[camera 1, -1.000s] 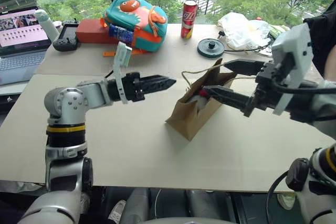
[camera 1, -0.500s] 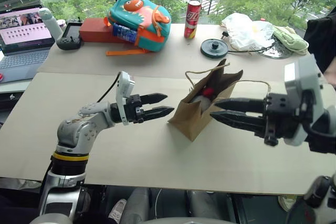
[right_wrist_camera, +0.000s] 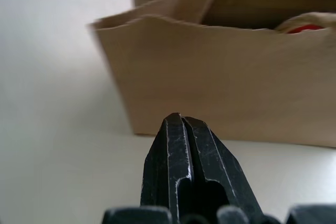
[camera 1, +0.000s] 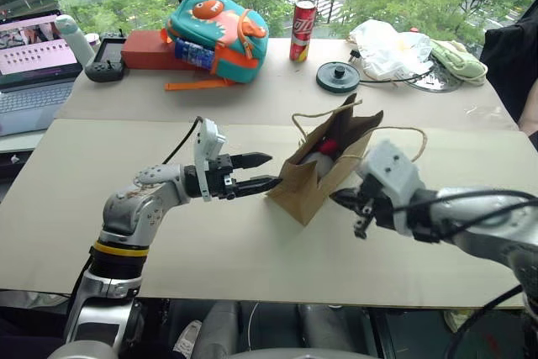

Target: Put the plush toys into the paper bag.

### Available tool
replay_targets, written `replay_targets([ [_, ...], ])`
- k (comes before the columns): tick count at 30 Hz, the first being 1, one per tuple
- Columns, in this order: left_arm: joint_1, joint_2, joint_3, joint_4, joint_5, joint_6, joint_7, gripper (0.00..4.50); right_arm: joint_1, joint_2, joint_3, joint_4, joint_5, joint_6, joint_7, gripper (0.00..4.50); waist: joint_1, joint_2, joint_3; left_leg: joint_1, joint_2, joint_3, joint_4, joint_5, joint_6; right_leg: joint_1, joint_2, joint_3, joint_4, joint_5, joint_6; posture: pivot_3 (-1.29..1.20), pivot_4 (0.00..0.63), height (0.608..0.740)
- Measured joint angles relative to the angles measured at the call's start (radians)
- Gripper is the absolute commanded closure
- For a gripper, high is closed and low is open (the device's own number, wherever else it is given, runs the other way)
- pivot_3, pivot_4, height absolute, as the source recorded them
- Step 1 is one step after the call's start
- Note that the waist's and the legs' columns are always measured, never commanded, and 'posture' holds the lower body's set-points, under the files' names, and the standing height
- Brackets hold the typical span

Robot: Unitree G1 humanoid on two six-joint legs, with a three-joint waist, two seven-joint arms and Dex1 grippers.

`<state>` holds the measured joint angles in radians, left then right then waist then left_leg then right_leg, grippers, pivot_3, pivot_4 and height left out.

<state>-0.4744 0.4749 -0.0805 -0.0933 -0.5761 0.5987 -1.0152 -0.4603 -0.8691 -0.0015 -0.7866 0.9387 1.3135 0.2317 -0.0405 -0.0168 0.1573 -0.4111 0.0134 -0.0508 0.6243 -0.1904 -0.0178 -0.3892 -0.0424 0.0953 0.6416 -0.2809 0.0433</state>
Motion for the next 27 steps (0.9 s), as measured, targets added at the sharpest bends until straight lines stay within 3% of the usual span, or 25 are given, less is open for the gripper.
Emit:
replay_targets([
  [4, 0.003, -0.019, -0.053, 0.021, 0.08, -0.094, 0.0, 0.85, -0.08, 0.068, 0.076, 0.041, -0.073, -0.007, -0.016, 4.43, 0.001, 0.0, 0.0, -0.002, 0.0, 0.0, 0.0, 0.0, 0.0, -0.001, 0.0, 0.0, 0.0, 0.004, -0.007, 0.0, 0.15, 0.739],
  [11, 0.023, -0.028, -0.075, -0.022, 0.088, -0.1, -0.001, 0.85, -0.181, 0.157, 0.123, 0.084, -0.145, -0.005, -0.027, 4.43, -0.001, 0.0, 0.0, -0.002, 0.0, -0.001, 0.0, 0.0, 0.0, -0.001, 0.0, -0.001, 0.0, 0.004, -0.007, 0.0, 0.15, 0.739],
  [16, 0.023, -0.031, -0.076, -0.024, 0.121, -0.104, 0.036, 0.85, -0.186, 0.192, 0.144, 0.108, -0.185, -0.002, -0.028, 4.43, -0.001, 0.0, 0.0, -0.002, 0.0, -0.001, 0.001, 0.0, 0.0, -0.001, 0.0, -0.001, 0.001, 0.004, -0.007, 0.0, 0.15, 0.739],
  [27, 0.019, -0.161, -0.096, 0.052, 0.206, -0.146, 0.172, 0.85, -0.192, 0.241, 0.147, 0.109, -0.232, 0.012, -0.025, 4.43, -0.001, 0.0, 0.0, -0.001, 0.0, -0.002, 0.001, 0.0, 0.0, -0.001, 0.0, -0.001, 0.002, 0.004, -0.007, 0.0, 0.15, 0.739],
])
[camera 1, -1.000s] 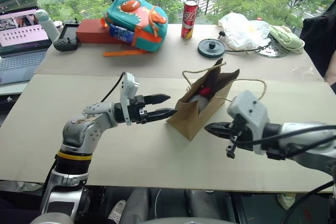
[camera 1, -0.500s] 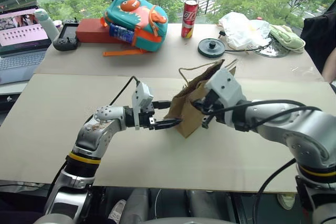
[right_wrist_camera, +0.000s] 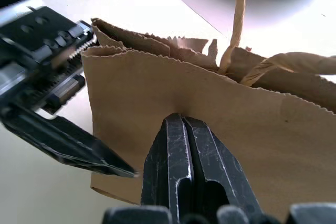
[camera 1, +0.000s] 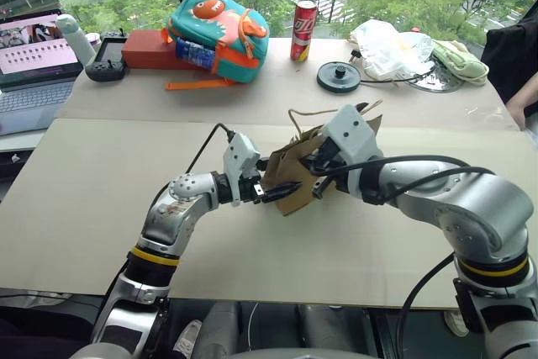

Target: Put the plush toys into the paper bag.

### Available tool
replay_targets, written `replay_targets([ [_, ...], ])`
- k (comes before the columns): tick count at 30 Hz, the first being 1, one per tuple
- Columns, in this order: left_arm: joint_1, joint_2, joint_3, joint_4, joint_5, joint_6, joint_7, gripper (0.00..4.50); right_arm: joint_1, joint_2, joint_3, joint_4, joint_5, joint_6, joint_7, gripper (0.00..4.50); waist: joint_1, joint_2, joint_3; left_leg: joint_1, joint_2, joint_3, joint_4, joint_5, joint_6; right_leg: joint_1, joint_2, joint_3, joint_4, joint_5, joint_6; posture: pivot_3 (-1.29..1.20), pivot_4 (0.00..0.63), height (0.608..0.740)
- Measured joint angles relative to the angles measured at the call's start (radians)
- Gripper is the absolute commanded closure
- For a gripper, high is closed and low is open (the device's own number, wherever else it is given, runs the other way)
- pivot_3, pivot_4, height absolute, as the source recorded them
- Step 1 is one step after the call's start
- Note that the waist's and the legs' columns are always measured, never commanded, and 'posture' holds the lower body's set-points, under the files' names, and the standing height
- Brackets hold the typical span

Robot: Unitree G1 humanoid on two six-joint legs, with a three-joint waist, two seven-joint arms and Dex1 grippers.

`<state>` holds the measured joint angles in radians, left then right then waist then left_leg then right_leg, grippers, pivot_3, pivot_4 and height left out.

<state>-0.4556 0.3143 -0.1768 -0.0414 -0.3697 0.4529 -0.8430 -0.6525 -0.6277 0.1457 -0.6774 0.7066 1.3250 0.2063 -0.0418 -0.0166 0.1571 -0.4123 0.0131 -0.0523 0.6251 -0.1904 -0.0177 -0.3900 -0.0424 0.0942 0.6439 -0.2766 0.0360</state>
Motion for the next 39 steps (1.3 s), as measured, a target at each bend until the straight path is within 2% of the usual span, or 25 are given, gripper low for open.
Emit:
replay_targets([
  [8, -0.017, -0.03, -0.002, 0.059, 0.054, -0.04, 0.031, 0.85, -0.004, 0.017, 0.0, -0.001, -0.027, 0.027, 0.01, 4.43, 0.001, 0.0, 0.0, 0.0, 0.0, 0.0, 0.0, 0.0, 0.0, 0.0, 0.0, 0.0, 0.0, 0.0, 0.0, 0.0, 0.15, 0.739],
  [9, -0.017, -0.03, -0.003, 0.059, 0.056, -0.042, 0.029, 1.38, -0.004, 0.02, 0.0, -0.001, -0.028, 0.031, 0.01, 4.5, 0.0, 0.0, 0.0, 0.0, 0.0, 0.0, 0.0, 0.0, 0.0, 0.0, 0.0, 0.0, 0.0, 0.0, 0.0, 0.0, 0.15, 0.739],
  [12, -0.017, -0.035, -0.003, 0.059, 0.056, -0.048, 0.025, 2.3, -0.004, 0.02, 0.0, -0.003, -0.034, 0.034, 0.011, 4.5, 0.0, 0.0, 0.0, 0.0, 0.0, 0.0, 0.0, 0.0, 0.0, 0.0, 0.0, 0.0, 0.0, 0.0, 0.0, 0.0, 0.15, 0.739],
  [13, -0.018, -0.036, -0.003, 0.06, 0.056, -0.051, 0.024, 2.8, -0.004, 0.021, 0.0, -0.004, -0.036, 0.035, 0.01, 4.5, 0.0, 0.0, 0.0, 0.0, 0.0, 0.0, 0.0, 0.0, 0.0, 0.0, 0.0, 0.0, 0.0, 0.0, 0.0, 0.0, 0.15, 0.739],
  [16, -0.021, -0.036, -0.002, 0.06, 0.055, -0.057, 0.018, 3.9, -0.004, 0.023, 0.0, -0.007, -0.04, 0.036, 0.011, 4.5, 0.0, 0.0, 0.0, 0.0, 0.0, 0.0, 0.0, 0.0, 0.0, 0.0, 0.0, 0.0, 0.0, 0.0, 0.0, 0.0, 0.15, 0.739],
  [18, -0.023, -0.037, -0.002, 0.06, 0.055, -0.057, 0.015, 4.45, -0.004, 0.027, 0.0, -0.008, -0.047, 0.037, 0.011, 4.5, 0.0, 0.0, 0.0, 0.0, 0.0, 0.0, 0.0, 0.0, 0.0, 0.0, 0.0, 0.0, 0.0, 0.0, 0.0, 0.0, 0.15, 0.739],
  [31, -0.063, -0.051, -0.001, 0.112, 0.061, -0.068, 0.021, 4.45, 0.0, 0.033, -0.008, -0.026, -0.059, 0.051, 0.031, 4.5, 0.0, 0.0, 0.0, 0.0, 0.0, 0.0, 0.0, 0.0, 0.0, 0.0, 0.0, 0.0, 0.0, 0.0, 0.0, 0.0, 0.15, 0.739],
  [35, -0.078, -0.055, 0.003, 0.134, 0.07, -0.078, 0.025, 4.45, 0.102, -0.002, -0.241, -0.152, 0.056, 0.054, 0.122, 4.5, 0.011, 0.0, 0.0, -0.002, -0.001, -0.002, 0.001, 0.0, 0.0, 0.001, -0.001, -0.001, -0.001, 0.0, 0.0, 0.0, 0.15, 0.739],
  [39, -0.079, -0.06, 0.003, 0.141, 0.072, -0.08, 0.026, 4.45, 0.16, -0.034, -0.404, -0.184, 0.132, 0.055, 0.161, 4.5, 0.013, 0.0, 0.0, 0.0, -0.001, -0.001, 0.001, 0.0, 0.0, 0.001, 0.0, -0.001, 0.0, 0.0, 0.0, 0.0, 0.15, 0.739],
])
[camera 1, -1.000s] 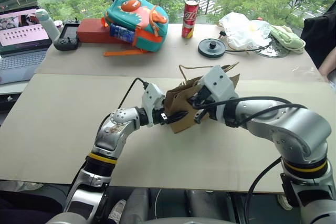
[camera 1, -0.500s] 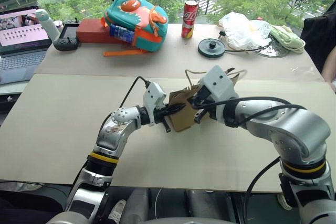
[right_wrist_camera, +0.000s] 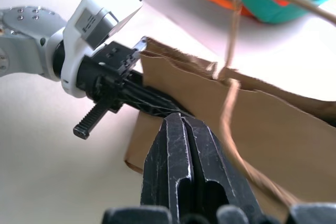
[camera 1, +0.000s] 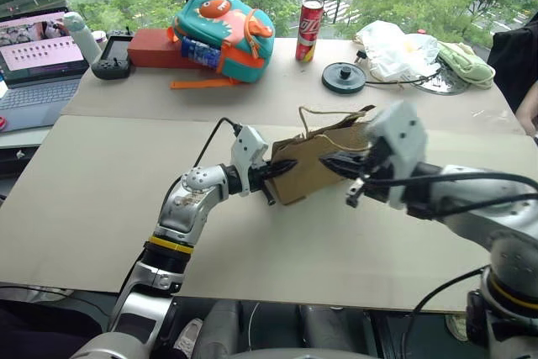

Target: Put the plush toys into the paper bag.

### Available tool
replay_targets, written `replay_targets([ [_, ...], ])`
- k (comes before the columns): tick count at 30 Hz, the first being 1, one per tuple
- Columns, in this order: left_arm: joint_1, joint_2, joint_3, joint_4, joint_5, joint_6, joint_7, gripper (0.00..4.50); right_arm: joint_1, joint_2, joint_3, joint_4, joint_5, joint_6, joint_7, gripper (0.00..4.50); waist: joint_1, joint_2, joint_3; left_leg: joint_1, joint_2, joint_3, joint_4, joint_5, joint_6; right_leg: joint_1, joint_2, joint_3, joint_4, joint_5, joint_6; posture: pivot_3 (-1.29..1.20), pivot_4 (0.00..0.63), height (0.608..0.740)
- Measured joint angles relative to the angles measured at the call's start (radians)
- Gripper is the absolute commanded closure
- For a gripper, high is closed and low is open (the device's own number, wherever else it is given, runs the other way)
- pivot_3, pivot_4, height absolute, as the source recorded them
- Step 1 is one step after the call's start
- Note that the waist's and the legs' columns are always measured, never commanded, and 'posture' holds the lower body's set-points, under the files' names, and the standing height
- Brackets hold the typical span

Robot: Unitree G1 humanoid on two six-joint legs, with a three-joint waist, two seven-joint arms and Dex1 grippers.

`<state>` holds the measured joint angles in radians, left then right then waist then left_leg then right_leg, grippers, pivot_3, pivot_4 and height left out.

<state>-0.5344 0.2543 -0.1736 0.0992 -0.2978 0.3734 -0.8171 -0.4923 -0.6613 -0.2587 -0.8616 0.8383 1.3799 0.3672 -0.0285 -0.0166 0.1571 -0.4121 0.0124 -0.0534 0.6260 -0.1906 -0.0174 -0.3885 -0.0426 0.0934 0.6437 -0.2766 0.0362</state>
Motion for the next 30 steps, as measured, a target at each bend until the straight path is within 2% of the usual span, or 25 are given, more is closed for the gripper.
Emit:
replay_targets([
  [10, 0.0, -0.017, 0.005, 0.006, -0.007, 0.001, -0.003, 4.45, 0.063, 0.002, -0.036, 0.009, 0.02, -0.067, -0.009, 4.5, -0.007, 0.0, 0.0, 0.0, 0.0, 0.001, 0.0, 0.0, 0.0, 0.0, 0.0, 0.001, 0.0, 0.0, 0.0, 0.0, 0.15, 0.739],
  [14, -0.02, -0.005, 0.079, 0.002, -0.078, 0.042, -0.009, 4.45, 0.141, 0.008, -0.083, 0.03, 0.047, -0.176, 0.059, 4.5, -0.008, 0.0, 0.0, 0.0, 0.0, 0.001, 0.0, 0.0, 0.0, 0.0, 0.0, 0.001, 0.0, 0.0, 0.0, 0.0, 0.15, 0.739],
  [17, -0.06, 0.092, 0.173, -0.026, -0.181, 0.129, -0.064, 4.45, 0.194, -0.009, -0.148, 0.038, 0.089, -0.273, 0.152, 4.5, -0.017, 0.0, 0.0, 0.001, 0.001, 0.001, 0.0, 0.0, 0.0, 0.0, 0.001, 0.001, 0.001, 0.0, 0.001, 0.0, 0.15, 0.739],
  [20, -0.076, 0.228, 0.242, -0.075, -0.267, 0.186, -0.179, 4.45, 0.243, -0.045, -0.162, 0.062, 0.086, -0.355, 0.218, 4.5, -0.019, 0.0, 0.0, 0.003, 0.001, 0.001, -0.001, 0.0, 0.0, 0.0, 0.001, 0.001, 0.001, -0.002, 0.004, 0.0, 0.15, 0.739],
  [25, -0.014, 0.41, 0.228, -0.08, -0.292, 0.195, -0.409, 4.45, 0.328, -0.073, -0.173, 0.091, 0.073, -0.487, 0.318, 4.5, -0.016, 0.0, 0.0, 0.003, 0.001, 0.002, -0.001, 0.0, 0.0, 0.001, 0.001, 0.001, 0.0, -0.002, 0.004, 0.0, 0.15, 0.739],
  [30, 0.032, 0.501, 0.199, -0.05, -0.273, 0.125, -0.575, 4.45, 0.402, -0.113, -0.189, 0.129, 0.032, -0.6, 0.422, 4.5, -0.009, 0.0, 0.0, 0.003, 0.002, 0.002, -0.001, 0.0, 0.0, 0.001, 0.001, 0.001, -0.001, -0.002, 0.004, 0.0, 0.15, 0.739],
])
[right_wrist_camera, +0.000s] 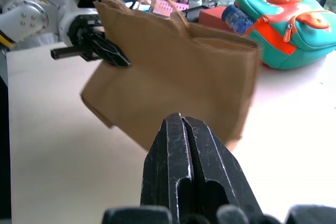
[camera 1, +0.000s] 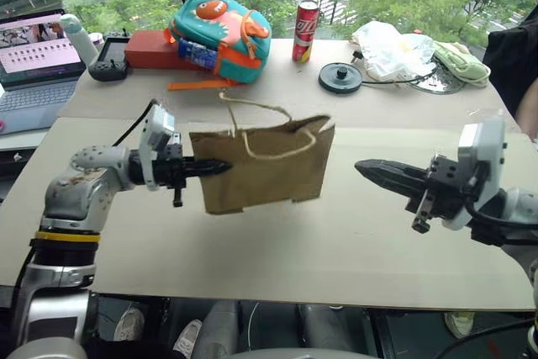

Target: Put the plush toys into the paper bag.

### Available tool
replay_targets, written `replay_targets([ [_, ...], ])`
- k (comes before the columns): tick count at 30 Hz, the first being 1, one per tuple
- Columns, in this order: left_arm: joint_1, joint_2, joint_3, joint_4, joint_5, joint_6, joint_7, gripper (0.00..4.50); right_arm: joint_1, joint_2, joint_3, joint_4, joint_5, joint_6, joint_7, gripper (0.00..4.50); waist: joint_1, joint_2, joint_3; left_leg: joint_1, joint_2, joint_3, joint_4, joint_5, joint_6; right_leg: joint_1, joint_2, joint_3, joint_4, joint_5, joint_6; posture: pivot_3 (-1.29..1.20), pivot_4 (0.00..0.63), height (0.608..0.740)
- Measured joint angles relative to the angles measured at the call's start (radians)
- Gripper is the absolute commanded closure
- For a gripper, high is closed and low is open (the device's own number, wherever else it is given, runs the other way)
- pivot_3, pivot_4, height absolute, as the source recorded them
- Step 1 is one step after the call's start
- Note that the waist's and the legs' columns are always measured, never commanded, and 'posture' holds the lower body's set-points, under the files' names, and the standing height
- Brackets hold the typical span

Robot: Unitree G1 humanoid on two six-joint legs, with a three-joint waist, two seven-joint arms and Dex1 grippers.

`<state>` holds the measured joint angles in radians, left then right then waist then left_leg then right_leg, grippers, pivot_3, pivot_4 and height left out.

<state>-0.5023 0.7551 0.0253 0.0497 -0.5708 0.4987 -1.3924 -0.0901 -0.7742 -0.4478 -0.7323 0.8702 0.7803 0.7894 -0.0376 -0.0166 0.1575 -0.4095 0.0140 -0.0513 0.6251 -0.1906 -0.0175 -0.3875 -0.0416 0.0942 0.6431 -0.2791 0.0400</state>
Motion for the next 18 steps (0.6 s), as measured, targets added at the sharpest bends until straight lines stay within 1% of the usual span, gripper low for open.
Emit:
replay_targets([
  [3, 0.012, 0.012, -0.012, 0.002, 0.019, -0.069, -0.082, 4.45, 0.025, -0.023, 0.0, 0.028, -0.026, -0.059, 0.051, 4.5, 0.0, 0.0, 0.0, 0.0, 0.0, 0.0, 0.0, 0.0, 0.0, 0.0, 0.0, 0.0, 0.0, 0.0, 0.0, 0.0, 0.15, 0.739],
  [8, 0.015, 0.004, -0.042, 0.003, 0.033, -0.142, -0.14, 4.45, 0.023, -0.032, 0.006, 0.049, -0.032, -0.102, 0.075, 4.5, -0.001, 0.0, 0.0, 0.0, 0.0, 0.0, 0.0, 0.0, 0.0, 0.0, 0.0, 0.0, 0.0, 0.0, 0.0, 0.0, 0.15, 0.739],
  [15, 0.064, -0.063, -0.093, 0.014, 0.078, -0.27, -0.157, 4.45, 0.022, -0.065, 0.021, 0.056, -0.032, -0.119, 0.098, 4.5, -0.001, 0.0, 0.0, 0.0, 0.0, 0.0, 0.0, 0.0, 0.0, 0.0, 0.0, 0.001, 0.001, 0.001, -0.001, 0.0, 0.15, 0.739],
  [18, 0.07, -0.076, -0.108, 0.058, 0.103, -0.312, -0.161, 4.45, 0.018, -0.075, 0.033, 0.064, -0.03, -0.119, 0.095, 4.5, -0.001, 0.0, 0.0, 0.0, 0.0, 0.001, 0.001, 0.0, 0.0, 0.0, 0.0, 0.001, 0.001, 0.001, -0.001, 0.0, 0.15, 0.739],
])
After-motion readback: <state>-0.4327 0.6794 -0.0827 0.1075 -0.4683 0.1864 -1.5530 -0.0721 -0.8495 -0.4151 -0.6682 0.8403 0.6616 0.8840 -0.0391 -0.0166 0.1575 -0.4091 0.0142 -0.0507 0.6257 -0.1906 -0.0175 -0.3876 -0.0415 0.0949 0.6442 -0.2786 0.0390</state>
